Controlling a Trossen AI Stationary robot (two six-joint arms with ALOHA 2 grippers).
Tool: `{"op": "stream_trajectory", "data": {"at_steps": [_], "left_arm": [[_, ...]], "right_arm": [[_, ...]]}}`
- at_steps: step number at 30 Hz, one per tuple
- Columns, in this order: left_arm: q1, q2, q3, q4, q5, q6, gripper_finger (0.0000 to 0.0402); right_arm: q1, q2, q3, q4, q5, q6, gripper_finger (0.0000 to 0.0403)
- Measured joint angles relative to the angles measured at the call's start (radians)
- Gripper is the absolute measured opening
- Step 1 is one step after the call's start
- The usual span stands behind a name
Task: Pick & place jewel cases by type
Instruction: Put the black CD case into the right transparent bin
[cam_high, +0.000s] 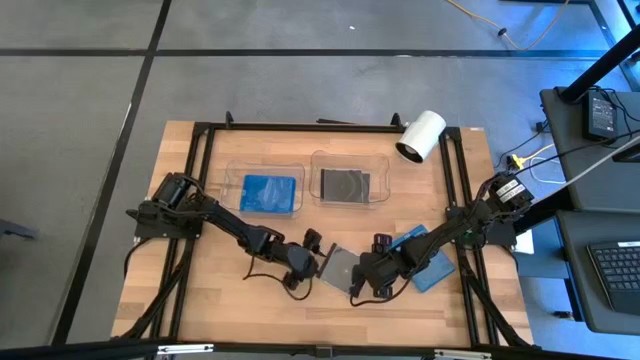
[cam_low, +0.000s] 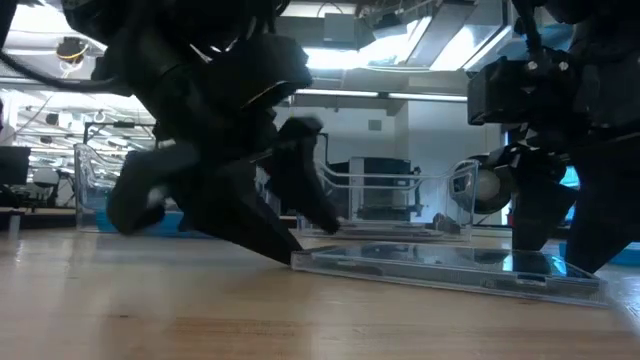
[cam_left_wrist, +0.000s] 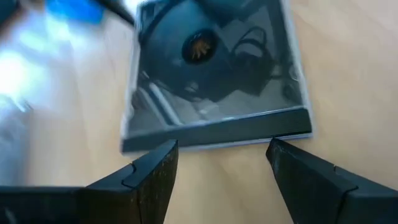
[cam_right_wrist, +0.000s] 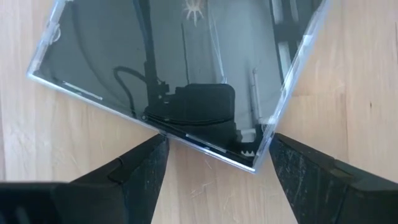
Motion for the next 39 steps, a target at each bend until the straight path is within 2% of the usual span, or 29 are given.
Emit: {"op": "stream_trajectory", "data": {"at_steps": [7, 14, 19, 24, 29, 34, 39], "left_arm": [[0.000, -0.012, 0.003, -0.111, 0.080, -0.395, 0.0251], [-0.014, -0.068, -0.005, -0.138, 0.160, -0.565, 0.0251], [-0.053, -0.031, -0.005, -0.078, 0.078, -0.614, 0.0251], [-0.065, 0.033, -0.002, 0.060, 0.065, -0.665, 0.0251], [-0.066, 0.056, -0.002, 0.098, 0.047, -0.708, 0.0251], [-0.079, 0.063, -0.003, 0.115, -0.032, -0.598, 0.0246], [-0.080, 0.065, -0.005, 0.155, -0.045, -0.501, 0.0230]], "right_arm": [[-0.001, 0.000, 0.001, 0.003, -0.012, 0.002, 0.0284], [-0.001, 0.000, 0.001, 0.002, -0.017, 0.001, 0.0284], [0.000, 0.000, 0.001, 0.002, -0.015, -0.002, 0.0284], [0.000, 0.000, 0.001, 0.003, -0.014, -0.005, 0.0284], [0.001, 0.000, 0.001, 0.002, -0.014, -0.010, 0.0284], [0.001, 0.000, 0.001, 0.007, -0.014, -0.036, 0.0284], [0.002, 0.000, 0.000, 0.015, -0.017, -0.058, 0.0284]]}}
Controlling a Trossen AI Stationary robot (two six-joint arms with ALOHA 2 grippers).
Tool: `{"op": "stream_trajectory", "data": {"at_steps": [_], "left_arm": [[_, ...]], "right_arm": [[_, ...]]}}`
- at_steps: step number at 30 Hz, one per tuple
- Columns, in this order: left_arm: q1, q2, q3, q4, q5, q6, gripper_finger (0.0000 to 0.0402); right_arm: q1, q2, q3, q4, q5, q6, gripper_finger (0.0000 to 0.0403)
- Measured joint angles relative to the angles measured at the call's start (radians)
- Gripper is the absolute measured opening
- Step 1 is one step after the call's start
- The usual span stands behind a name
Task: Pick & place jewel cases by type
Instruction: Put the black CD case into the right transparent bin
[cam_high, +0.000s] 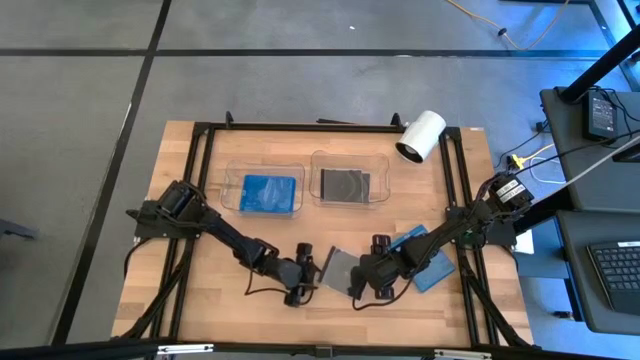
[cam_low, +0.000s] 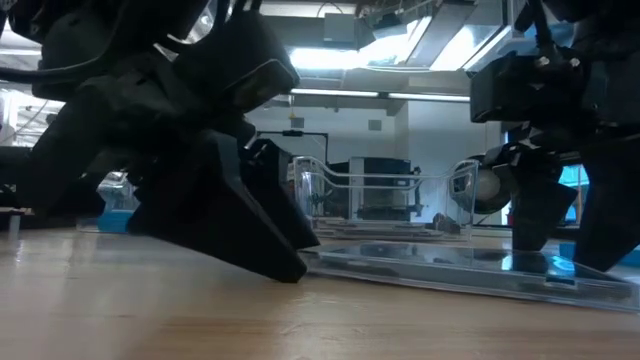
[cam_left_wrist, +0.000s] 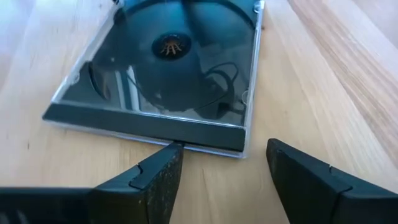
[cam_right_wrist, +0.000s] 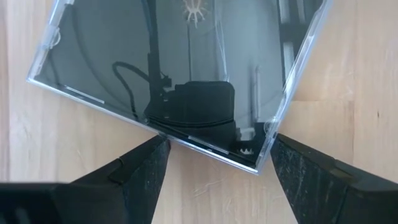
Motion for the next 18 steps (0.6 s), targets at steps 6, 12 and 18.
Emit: {"op": "stream_trajectory", "data": {"at_steps": [6, 12, 18], "left_arm": [[-0.009, 0.001, -0.001, 0.034, -0.029, 0.101, 0.0213], [-0.023, 0.003, -0.001, 0.065, -0.083, 0.202, 0.0204], [-0.030, 0.005, -0.001, 0.077, -0.122, 0.219, 0.0203]], "right_arm": [[0.001, 0.000, 0.000, 0.003, -0.003, -0.005, 0.0284], [0.001, 0.000, -0.001, 0.002, -0.008, -0.005, 0.0284], [0.001, 0.000, -0.001, 0.002, -0.008, 0.000, 0.0284]]}}
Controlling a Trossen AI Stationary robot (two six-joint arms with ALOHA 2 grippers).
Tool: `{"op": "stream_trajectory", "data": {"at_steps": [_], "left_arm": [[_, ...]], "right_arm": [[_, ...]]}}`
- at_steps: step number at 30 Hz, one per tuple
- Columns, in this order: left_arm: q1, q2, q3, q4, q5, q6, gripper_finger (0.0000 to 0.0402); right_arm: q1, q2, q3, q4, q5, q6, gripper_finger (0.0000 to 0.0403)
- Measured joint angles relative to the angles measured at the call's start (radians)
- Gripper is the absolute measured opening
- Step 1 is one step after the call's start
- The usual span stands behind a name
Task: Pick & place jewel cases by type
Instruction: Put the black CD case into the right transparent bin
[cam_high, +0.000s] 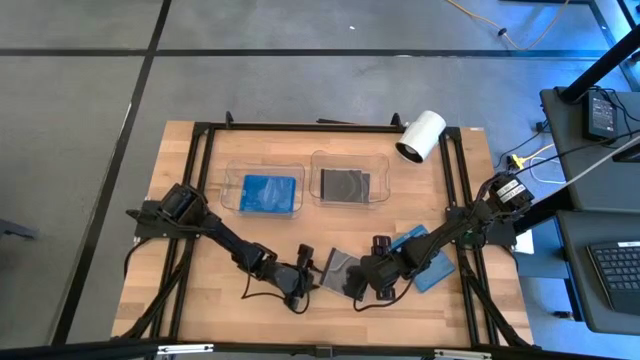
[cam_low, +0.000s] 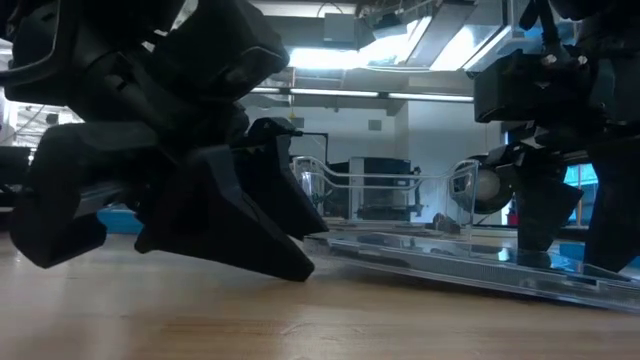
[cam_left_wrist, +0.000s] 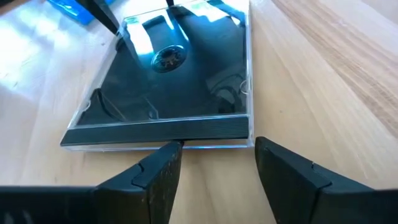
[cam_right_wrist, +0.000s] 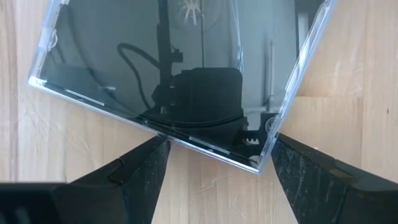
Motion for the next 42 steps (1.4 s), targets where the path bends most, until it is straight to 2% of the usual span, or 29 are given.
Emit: {"op": "stream_trajectory", "data": {"at_steps": [5, 12, 15, 22, 30, 42], "left_arm": [[0.000, 0.000, 0.000, 0.001, -0.023, 0.003, 0.0203], [-0.009, 0.004, 0.004, 0.025, -0.205, 0.080, 0.0203], [-0.012, 0.002, 0.006, 0.049, -0.253, 0.114, 0.0203], [-0.013, 0.002, 0.006, 0.046, -0.253, 0.126, 0.0203], [-0.014, 0.000, 0.006, 0.053, -0.311, 0.130, 0.0203], [-0.015, -0.002, 0.006, 0.139, -0.318, 0.298, 0.0203]], "right_arm": [[0.000, 0.000, 0.000, 0.000, 0.000, 0.002, 0.0284], [-0.002, 0.000, 0.001, 0.003, -0.008, 0.008, 0.0284], [-0.002, 0.000, 0.001, 0.003, -0.009, 0.007, 0.0284], [-0.002, 0.000, 0.002, 0.004, -0.013, 0.003, 0.0284], [-0.002, 0.001, 0.003, 0.008, -0.014, 0.001, 0.0284], [-0.002, 0.001, 0.003, 0.007, -0.017, -0.001, 0.0284]]}}
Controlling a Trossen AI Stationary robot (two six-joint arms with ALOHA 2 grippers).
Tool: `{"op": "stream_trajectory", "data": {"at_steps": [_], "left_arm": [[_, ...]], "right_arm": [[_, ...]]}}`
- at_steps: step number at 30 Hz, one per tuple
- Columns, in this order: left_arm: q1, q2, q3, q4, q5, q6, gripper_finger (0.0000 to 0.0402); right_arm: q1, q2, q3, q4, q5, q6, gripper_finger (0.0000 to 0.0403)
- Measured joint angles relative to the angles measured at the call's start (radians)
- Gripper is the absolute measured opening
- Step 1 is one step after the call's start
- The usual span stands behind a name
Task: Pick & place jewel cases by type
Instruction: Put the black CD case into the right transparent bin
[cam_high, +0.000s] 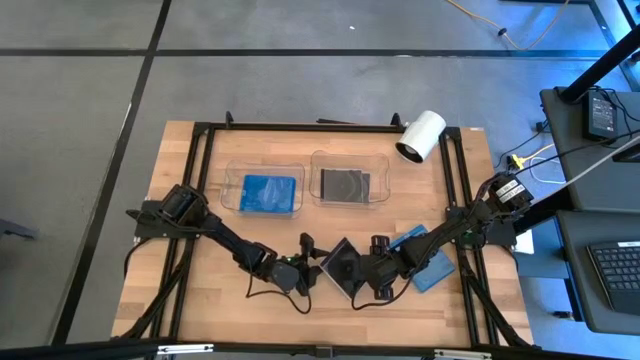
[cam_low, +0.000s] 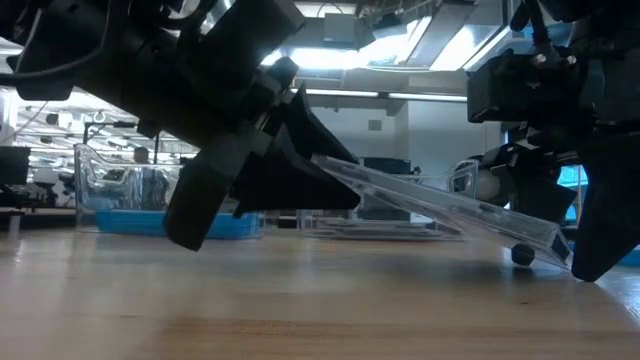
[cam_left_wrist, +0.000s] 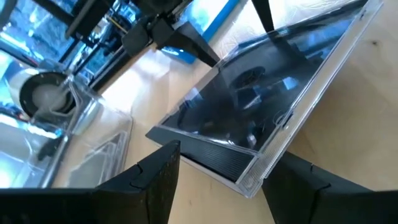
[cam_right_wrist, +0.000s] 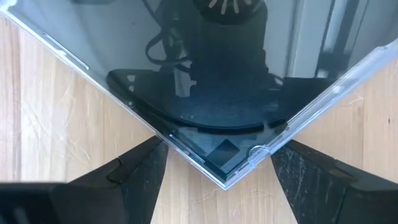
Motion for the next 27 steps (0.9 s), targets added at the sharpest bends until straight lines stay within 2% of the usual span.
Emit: {"op": "stream_trajectory", "data": {"at_steps": [10, 21, 27], "left_arm": [[-0.001, 0.000, 0.000, 0.004, 0.034, 0.108, 0.0195], [-0.015, 0.000, 0.000, 0.004, 0.056, 0.192, 0.0136], [-0.029, 0.000, -0.001, 0.004, 0.025, 0.192, 0.0104]], "right_arm": [[0.000, 0.000, 0.000, 0.000, -0.003, -0.026, 0.0284], [0.000, 0.000, 0.000, -0.003, -0.003, -0.027, 0.0284], [0.000, 0.000, 0.000, -0.003, -0.003, -0.050, 0.0284]]}}
